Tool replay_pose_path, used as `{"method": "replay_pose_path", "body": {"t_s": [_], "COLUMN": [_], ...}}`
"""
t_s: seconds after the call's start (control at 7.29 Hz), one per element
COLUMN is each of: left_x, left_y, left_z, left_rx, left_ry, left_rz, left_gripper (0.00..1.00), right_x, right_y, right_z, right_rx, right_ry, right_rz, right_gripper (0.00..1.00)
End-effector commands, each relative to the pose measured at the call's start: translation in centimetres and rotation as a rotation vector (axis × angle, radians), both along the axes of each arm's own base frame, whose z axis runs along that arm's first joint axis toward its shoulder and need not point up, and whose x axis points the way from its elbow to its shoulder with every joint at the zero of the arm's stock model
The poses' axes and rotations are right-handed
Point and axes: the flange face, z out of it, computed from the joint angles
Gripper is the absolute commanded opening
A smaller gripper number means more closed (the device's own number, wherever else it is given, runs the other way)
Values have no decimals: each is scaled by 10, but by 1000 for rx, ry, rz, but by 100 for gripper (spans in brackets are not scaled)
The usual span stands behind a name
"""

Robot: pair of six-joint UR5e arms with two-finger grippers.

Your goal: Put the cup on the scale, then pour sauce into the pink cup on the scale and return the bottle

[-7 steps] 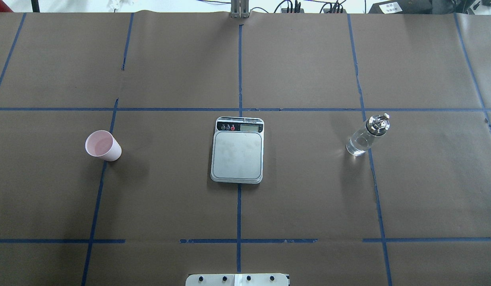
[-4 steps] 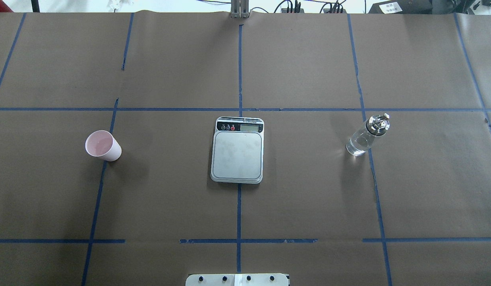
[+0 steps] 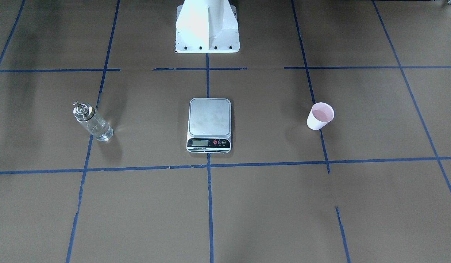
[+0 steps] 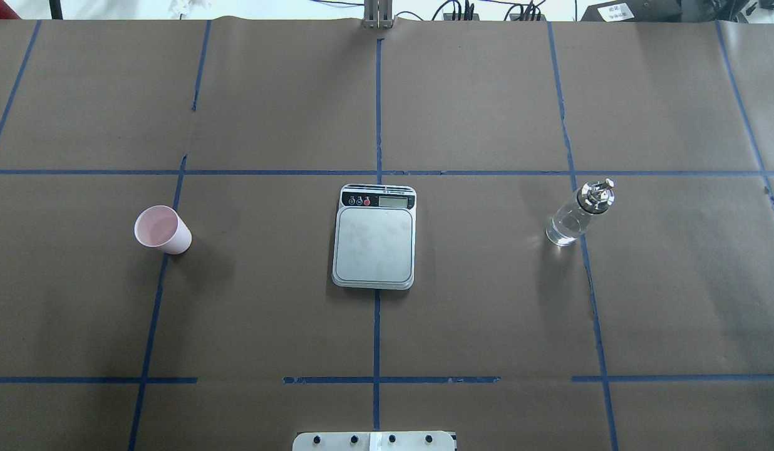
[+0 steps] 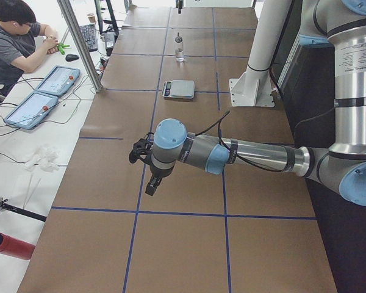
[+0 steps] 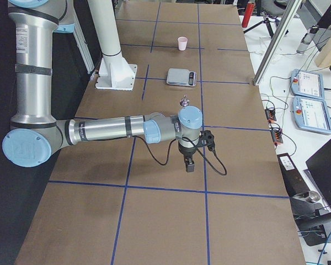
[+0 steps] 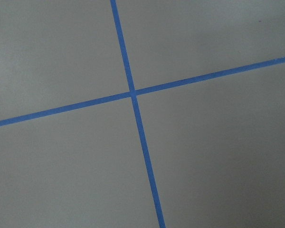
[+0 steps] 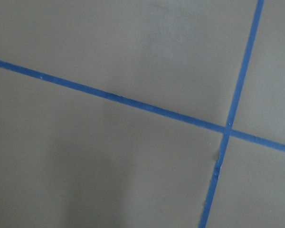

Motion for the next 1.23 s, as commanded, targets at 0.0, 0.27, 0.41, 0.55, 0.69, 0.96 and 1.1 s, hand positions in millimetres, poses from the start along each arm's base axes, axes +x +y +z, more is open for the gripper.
{"method": "replay_pose_path", "body": {"t_s": [0.0,0.27,0.41,0.55,0.69,0.96,1.1], "left_x": [1,6,7,8,37,90,112], "left_y": [-2,-16,-19,-16,-19,-18,-16], "left_z": [-37,-39,-40,-43,-42,-55,-67], "left_rx": [334,403,416,463,416,201,155], "left_ry": [0,68,71,73,105,204,175], "left_rz": [-4,44,53,56,95,14,-84], "left_gripper": [100,100,100,100,100,100,100], "right_x": [-4,-3,-4,-6,-6,-5,-5], "right_y": [-11,-13,-16,-23,-25,-21,-20], "right_z": [-21,-26,-32,-48,-51,-48,-46], "right_rx": [130,127,93,38,51,88,87], "right_ry": [-27,-37,-63,-94,-95,-106,-106], "right_rz": [6,29,82,164,163,166,167], "right_gripper": [100,100,100,100,100,100,100]}}
